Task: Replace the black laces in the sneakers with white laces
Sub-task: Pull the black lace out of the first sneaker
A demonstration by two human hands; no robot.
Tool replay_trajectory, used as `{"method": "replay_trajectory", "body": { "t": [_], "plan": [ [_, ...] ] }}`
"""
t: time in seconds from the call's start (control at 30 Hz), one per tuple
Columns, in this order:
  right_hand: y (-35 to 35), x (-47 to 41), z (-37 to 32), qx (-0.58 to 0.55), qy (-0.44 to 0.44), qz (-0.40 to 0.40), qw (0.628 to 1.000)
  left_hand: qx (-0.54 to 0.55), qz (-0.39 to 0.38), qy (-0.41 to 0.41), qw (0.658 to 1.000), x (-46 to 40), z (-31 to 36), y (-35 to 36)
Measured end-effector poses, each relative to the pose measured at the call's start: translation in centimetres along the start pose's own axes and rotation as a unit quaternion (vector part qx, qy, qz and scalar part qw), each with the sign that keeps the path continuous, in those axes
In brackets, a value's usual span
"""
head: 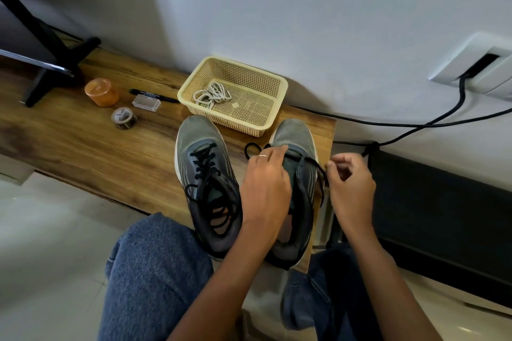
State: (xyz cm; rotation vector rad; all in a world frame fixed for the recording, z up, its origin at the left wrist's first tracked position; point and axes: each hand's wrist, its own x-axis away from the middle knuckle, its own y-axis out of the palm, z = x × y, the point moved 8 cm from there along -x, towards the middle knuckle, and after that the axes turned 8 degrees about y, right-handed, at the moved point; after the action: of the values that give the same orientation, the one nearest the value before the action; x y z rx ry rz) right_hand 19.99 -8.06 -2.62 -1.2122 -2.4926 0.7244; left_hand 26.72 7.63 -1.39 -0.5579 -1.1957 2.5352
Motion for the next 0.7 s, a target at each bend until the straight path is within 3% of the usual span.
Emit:
{"method": "replay_trajectory", "body": {
  "t": [0.13, 0.27, 0.33, 0.7],
  "plan": [
    [2.0, 0.5, -1.2, 0.015, -0.027, -0.080, 0.996, -0.038, 0.026, 0.088, 0.995, -1.0, 0.9, 0.0],
    [3.6, 0.9, -1.5, 0.084, -0.049, -0.128, 0.987, -0.058, -0.093, 0.064, 0.992, -2.2, 0.8, 1.7],
    [3.7, 1.1, -1.3, 0.097, -0.049, -0.134, 0.985, -0.089, -0.125, 0.055, 0.987, -2.8, 0.4, 2.4],
    [3.4, 0.8, -0.2, 0.065, -0.025, -0.137, 0.988, -0.199, -0.117, 0.094, 0.968, -4.3, 1.5, 3.3]
  ]
}}
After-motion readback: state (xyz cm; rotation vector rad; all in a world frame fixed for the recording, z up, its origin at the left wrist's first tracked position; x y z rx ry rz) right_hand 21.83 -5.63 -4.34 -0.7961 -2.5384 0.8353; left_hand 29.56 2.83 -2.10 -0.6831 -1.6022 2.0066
